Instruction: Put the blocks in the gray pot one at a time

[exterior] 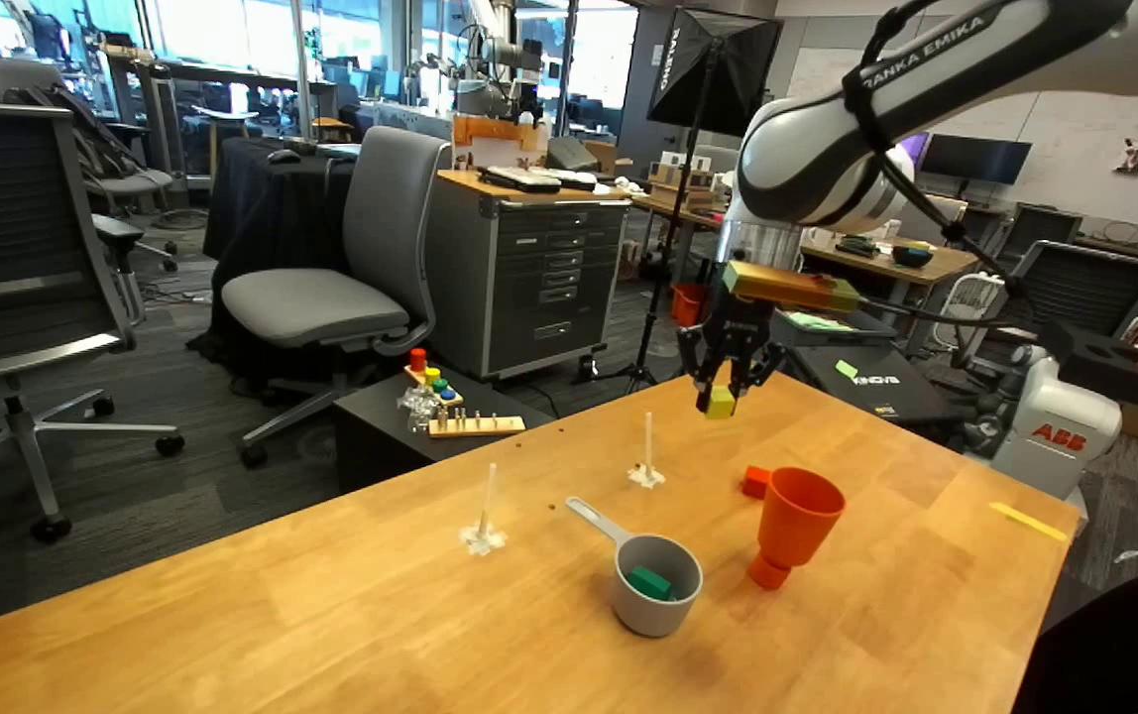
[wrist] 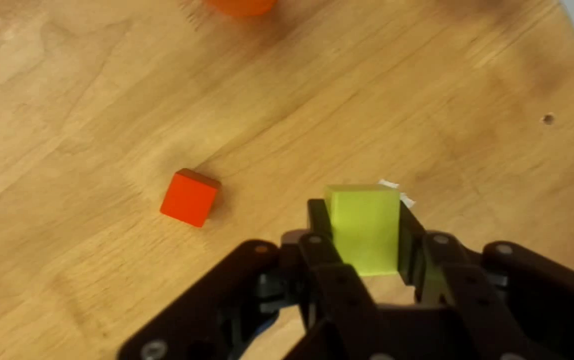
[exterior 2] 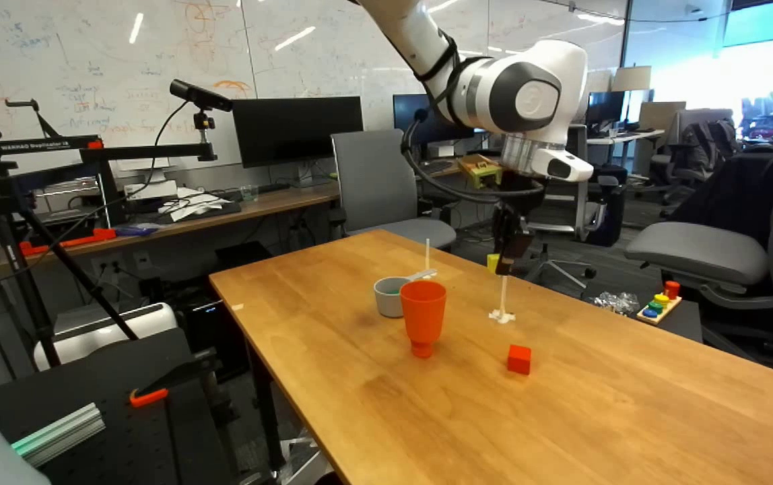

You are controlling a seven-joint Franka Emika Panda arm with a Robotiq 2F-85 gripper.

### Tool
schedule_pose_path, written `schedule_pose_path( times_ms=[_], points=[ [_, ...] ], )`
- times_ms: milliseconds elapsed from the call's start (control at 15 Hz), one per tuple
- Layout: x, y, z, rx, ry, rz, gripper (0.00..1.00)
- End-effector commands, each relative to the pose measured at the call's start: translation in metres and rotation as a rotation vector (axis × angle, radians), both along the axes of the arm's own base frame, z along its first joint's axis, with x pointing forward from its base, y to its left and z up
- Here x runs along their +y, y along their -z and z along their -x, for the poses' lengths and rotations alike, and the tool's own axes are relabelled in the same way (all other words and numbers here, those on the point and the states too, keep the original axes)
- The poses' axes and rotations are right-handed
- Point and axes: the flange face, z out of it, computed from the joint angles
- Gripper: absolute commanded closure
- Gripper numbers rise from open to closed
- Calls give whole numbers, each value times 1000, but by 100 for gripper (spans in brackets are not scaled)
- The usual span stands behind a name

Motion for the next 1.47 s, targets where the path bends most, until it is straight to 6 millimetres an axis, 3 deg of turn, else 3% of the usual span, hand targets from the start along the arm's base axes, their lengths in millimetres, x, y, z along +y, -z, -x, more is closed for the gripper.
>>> schedule_pose_path(
  times_ms=[0, 200, 533, 933, 1000, 1133, 1267, 1400],
  points=[
    [33, -30, 14, -22, -61, -66, 90],
    [68, -24, 24, 7, -117, -92, 90],
    [131, 19, 45, 101, -204, -89, 89],
    [177, 59, 65, 176, -278, -48, 87],
    [180, 63, 67, 190, -280, -43, 42],
    [184, 68, 70, 195, -297, -26, 34],
    [182, 66, 70, 185, -308, -4, 19],
    [167, 56, 65, 159, -307, 48, 3]
  ],
)
